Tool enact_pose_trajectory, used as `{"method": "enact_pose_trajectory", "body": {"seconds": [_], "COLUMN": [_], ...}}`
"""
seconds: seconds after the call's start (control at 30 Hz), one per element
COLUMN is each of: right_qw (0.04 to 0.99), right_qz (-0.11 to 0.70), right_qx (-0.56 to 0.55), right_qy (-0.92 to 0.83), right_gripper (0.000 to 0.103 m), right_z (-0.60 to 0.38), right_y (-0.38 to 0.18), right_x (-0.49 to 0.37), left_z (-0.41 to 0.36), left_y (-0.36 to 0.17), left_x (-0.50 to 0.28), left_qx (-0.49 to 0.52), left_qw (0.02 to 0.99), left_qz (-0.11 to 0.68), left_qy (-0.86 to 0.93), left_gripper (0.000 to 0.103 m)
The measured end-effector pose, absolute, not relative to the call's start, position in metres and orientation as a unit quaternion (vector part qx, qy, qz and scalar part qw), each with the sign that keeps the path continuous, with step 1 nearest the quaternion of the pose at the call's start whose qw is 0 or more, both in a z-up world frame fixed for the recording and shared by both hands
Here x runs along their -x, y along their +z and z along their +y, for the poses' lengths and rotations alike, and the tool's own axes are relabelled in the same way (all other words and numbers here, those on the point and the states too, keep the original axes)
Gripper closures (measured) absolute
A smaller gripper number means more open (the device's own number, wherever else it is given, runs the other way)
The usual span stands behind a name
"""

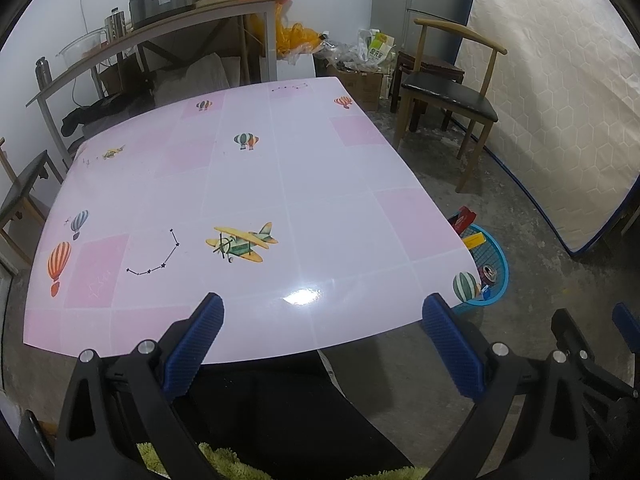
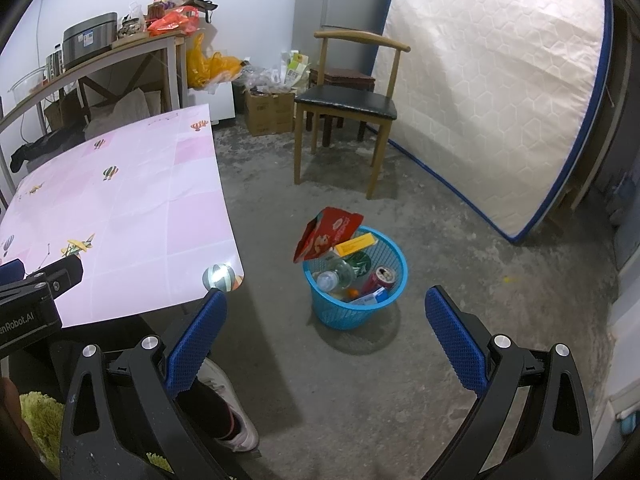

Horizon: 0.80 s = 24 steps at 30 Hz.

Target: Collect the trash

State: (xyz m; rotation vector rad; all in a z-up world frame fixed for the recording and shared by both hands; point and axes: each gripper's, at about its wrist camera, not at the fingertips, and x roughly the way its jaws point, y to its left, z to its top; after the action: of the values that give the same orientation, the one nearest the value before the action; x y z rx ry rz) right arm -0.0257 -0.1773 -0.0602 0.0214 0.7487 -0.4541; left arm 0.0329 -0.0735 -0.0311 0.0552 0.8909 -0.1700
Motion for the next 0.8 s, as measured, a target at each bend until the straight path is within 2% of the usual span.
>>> {"method": "enact_pose_trajectory", "body": {"seconds": [0.8], "right_qw": [0.905], "right_qz": [0.363], "right_qx": [-0.011], "right_qy": [-0.22], "right_gripper": [0.008], "right_z": [-0.1765], "right_y": [-0.0599], "right_x": [0.0256], "left_z": [-0.0739], "left_y": [-0.0307], "left_x": [-0.0332], "left_qx": [-0.022], "left_qw": [0.898], "left_qz": [0.431], "left_qy": [-0.082], "left_gripper": [0.006]}}
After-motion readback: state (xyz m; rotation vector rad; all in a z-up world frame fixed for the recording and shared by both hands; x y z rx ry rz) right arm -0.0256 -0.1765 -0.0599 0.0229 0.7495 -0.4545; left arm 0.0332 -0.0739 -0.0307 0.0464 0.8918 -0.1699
